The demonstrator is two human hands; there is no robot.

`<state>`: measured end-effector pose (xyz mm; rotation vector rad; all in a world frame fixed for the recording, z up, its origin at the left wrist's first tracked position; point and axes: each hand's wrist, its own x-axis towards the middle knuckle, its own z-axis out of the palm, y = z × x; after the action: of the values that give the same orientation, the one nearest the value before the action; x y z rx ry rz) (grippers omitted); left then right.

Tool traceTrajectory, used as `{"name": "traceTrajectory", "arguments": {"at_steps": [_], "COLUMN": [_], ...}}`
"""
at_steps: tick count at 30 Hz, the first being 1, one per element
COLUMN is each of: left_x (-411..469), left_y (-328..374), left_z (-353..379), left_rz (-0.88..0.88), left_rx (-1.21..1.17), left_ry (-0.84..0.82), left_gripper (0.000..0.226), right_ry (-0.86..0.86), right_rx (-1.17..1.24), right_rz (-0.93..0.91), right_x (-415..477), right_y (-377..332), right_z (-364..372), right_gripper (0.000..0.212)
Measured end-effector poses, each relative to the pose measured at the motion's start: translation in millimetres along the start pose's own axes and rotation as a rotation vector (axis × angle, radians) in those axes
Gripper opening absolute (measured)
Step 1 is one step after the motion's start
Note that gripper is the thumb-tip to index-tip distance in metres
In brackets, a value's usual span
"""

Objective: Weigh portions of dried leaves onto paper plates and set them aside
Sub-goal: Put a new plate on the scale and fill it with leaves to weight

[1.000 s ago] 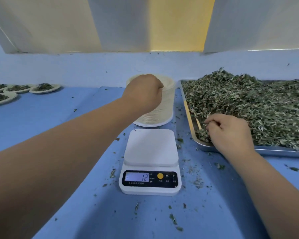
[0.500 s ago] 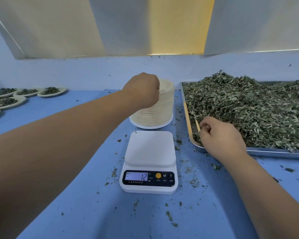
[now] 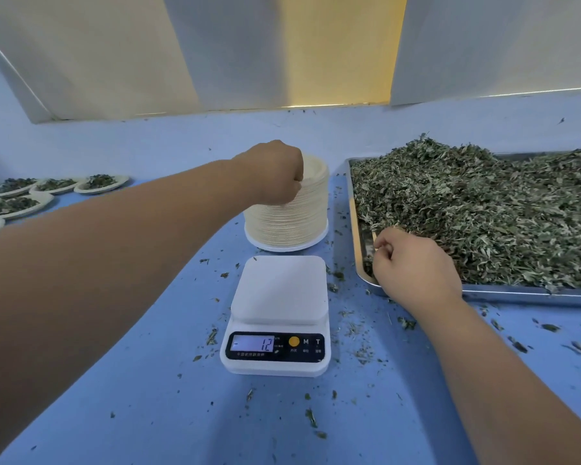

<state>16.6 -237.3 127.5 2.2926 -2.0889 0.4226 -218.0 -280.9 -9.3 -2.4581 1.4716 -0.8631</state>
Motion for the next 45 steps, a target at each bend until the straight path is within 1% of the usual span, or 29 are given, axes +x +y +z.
{"name": "traceTrajectory", "arguments": {"at_steps": [3,8,14,16,20,24,27,30,34,40,43,45], "left_x": [2.9,5.0,2.7,2.1,4.4,4.4,3.6,4.6,2.6,-1.9,-1.2,-2.0], "left_y": [-2.0,-1.8,0.0,0.8,-5.2,1.1,2.0,2.6,3.7,14.1,17.4,19.8], "left_z": [-1.9,4.3,1.7,0.2,-0.3,-0.6,-1.1,-2.7,-6.8,-2.1,2.8,5.3], "left_rz": [0.021,0.102,0.119,0.12,0.113,0.12,0.128,0.124,0.14,0.152,0.196,0.238], "left_rx": [0.037,0.164,0.292,0.287,0.233,0.268,0.283,0.273,0.268,0.348,0.414,0.471], "left_ry": [-0.005,0.038,0.017,0.014,0.029,0.039,0.049,0.047,0.059,0.057,0.049,0.041], "left_gripper": [0.025,0.027,0.015,0.014,0.02,0.014,0.026,0.018,0.028,0.027,0.029,0.021], "right_ry": [-0.008,-0.014,-0.011,-0.026,-0.032,-0.032,-0.028,-0.028,-0.03,-0.009,0.008,0.032], "right_rx": [-0.016,-0.034,-0.082,-0.101,-0.11,-0.129,-0.145,-0.161,-0.16,-0.153,-0.142,-0.129], "right_rz": [-0.001,-0.004,-0.033,-0.043,-0.035,-0.023,-0.023,-0.019,-0.014,-0.003,-0.003,0.0], "right_x": [0.3,-1.4,-7.3,-9.7,-11.4,-10.8,-10.5,-10.8,-10.6,-12.6,-13.4,-14.1], "right_y": [-0.6,-0.3,-6.9,-9.6,-10.9,-11.8,-13.2,-13.9,-15.1,-14.7,-15.5,-15.9], "right_z": [1.4,1.8,7.6,7.9,10.0,10.9,11.1,12.0,11.6,12.9,13.0,13.8], "right_gripper": [0.015,0.014,0.015,0.016,0.017,0.018,0.019,0.02,0.02,0.02,0.02,0.02]}}
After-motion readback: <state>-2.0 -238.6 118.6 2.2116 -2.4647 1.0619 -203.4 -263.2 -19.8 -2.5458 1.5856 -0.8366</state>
